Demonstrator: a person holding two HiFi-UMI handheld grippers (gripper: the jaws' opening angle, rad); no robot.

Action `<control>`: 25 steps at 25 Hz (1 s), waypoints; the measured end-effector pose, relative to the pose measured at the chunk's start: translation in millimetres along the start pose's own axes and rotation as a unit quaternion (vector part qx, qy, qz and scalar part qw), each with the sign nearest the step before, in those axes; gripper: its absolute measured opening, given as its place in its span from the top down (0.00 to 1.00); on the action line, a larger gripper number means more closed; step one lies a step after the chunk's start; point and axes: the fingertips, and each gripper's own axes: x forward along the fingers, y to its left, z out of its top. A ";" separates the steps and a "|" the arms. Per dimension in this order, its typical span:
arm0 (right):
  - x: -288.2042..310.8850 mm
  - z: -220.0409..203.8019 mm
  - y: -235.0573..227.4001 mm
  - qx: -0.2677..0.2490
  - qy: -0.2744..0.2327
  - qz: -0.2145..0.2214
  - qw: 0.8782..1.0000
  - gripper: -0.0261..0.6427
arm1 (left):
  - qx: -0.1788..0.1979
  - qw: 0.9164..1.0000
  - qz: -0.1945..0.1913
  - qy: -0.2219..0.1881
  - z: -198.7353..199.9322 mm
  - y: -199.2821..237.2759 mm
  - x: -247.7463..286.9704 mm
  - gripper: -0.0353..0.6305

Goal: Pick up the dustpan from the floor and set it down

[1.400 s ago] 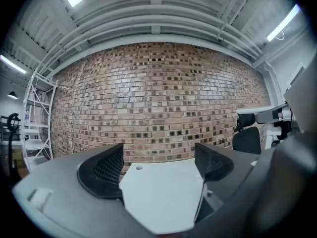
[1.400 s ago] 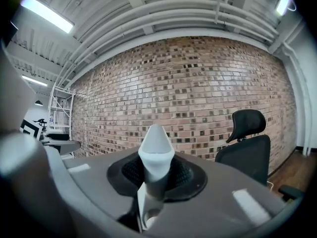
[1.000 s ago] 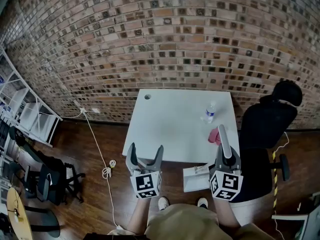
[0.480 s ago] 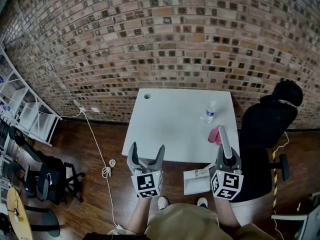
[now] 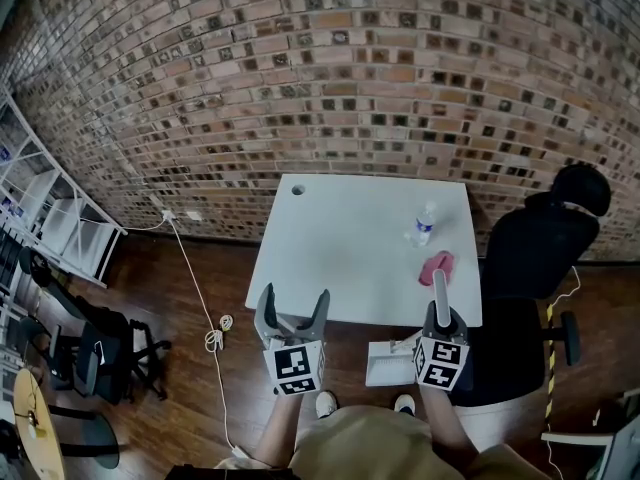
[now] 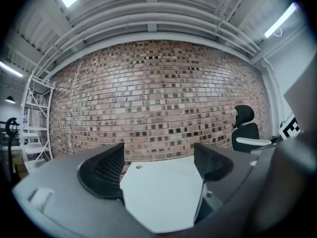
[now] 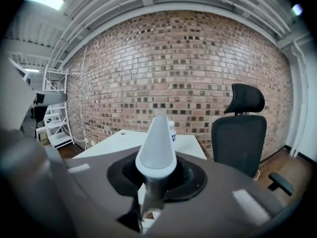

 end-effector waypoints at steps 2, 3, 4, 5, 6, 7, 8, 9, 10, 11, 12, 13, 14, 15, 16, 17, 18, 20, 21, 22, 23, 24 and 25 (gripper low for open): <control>8.8 -22.2 0.3 0.004 0.026 0.002 1.000 0.87 | 0.002 1.000 0.001 0.005 -4.0 -0.4 -0.2 0.31; 12.5 -33.0 0.5 0.005 0.038 0.002 0.999 0.87 | 0.004 1.000 0.002 0.006 -5.2 -0.2 -0.3 0.31; 16.0 -43.4 0.3 0.004 0.049 0.002 0.999 0.87 | 0.005 1.000 0.003 0.005 -4.7 0.2 -0.1 0.31; 19.5 -53.3 -0.1 0.002 0.059 0.002 0.998 0.87 | 0.005 1.000 0.004 0.004 -3.7 0.7 0.2 0.31; 23.3 -62.3 -0.1 -0.002 0.067 0.002 0.998 0.87 | 0.005 1.000 0.004 0.003 -3.3 1.5 0.6 0.31; 27.3 -70.8 0.2 -0.005 0.076 0.002 0.997 0.87 | 0.004 1.000 0.005 0.004 -3.8 2.5 1.0 0.31; 31.4 -79.2 0.9 -0.006 0.085 0.003 0.996 0.87 | 0.004 1.000 0.006 0.005 -4.9 3.4 1.3 0.32; 35.4 -87.1 1.9 -0.006 0.094 0.005 0.996 0.87 | 0.004 1.000 0.008 0.007 -6.4 4.0 1.4 0.32; 39.2 -94.1 3.2 -0.006 0.102 0.007 0.995 0.87 | 0.004 1.000 0.008 0.009 -8.0 4.2 1.5 0.32; 42.9 -100.3 4.6 -0.007 0.108 0.009 0.994 0.87 | 0.005 1.000 0.009 0.011 -9.7 3.6 1.7 0.32; 46.4 -106.2 5.7 -0.009 0.113 0.011 0.993 0.87 | 0.005 1.000 0.008 0.014 -11.4 2.4 2.1 0.32; 49.4 -112.4 6.7 -0.011 0.120 0.013 0.993 0.87 | 0.004 1.000 0.007 0.016 -12.9 1.1 2.6 0.32; 52.0 -118.3 7.9 -0.014 0.128 0.015 0.992 0.87 | 0.004 1.000 0.006 0.017 -13.4 0.1 3.2 0.32; 54.5 -123.4 9.5 -0.016 0.135 0.017 0.991 0.87 | 0.004 1.000 0.006 0.017 -12.4 -0.4 3.8 0.32; 56.6 -128.0 11.3 -0.019 0.141 0.019 0.990 0.87 | 0.004 1.000 0.006 0.015 -10.9 -0.6 4.3 0.32; 58.4 -132.3 12.9 -0.021 0.147 0.021 0.989 0.87 | 0.004 1.000 0.007 0.014 -10.1 -0.5 4.7 0.32; 59.9 -137.1 14.0 -0.023 0.153 0.023 0.988 0.87 | 0.003 1.000 0.008 0.013 -9.8 -0.3 4.8 0.32; 63.8 -148.8 14.4 -0.023 0.165 0.024 0.986 0.87 | 0.002 1.000 0.011 0.013 -9.6 0.5 4.6 0.32; 66.3 -155.2 14.4 -0.022 0.169 0.025 0.985 0.87 | 0.002 1.000 0.012 0.013 -9.3 1.2 4.4 0.32; 68.8 -161.4 14.9 -0.022 0.172 0.027 0.985 0.87 | 0.002 1.000 0.014 0.014 -9.0 2.2 4.1 0.32; 71.1 -167.0 15.9 -0.021 0.174 0.030 0.984 0.87 | 0.001 1.000 0.015 0.014 -8.8 3.2 3.8 0.32; 73.4 -172.8 16.8 -0.021 0.177 0.033 0.983 0.87 | 0.001 1.000 0.016 0.015 -8.9 4.1 3.5 0.32; 76.1 -179.5 17.1 -0.021 0.181 0.034 0.983 0.87 | 0.001 1.000 0.017 0.016 -9.6 4.8 3.1 0.32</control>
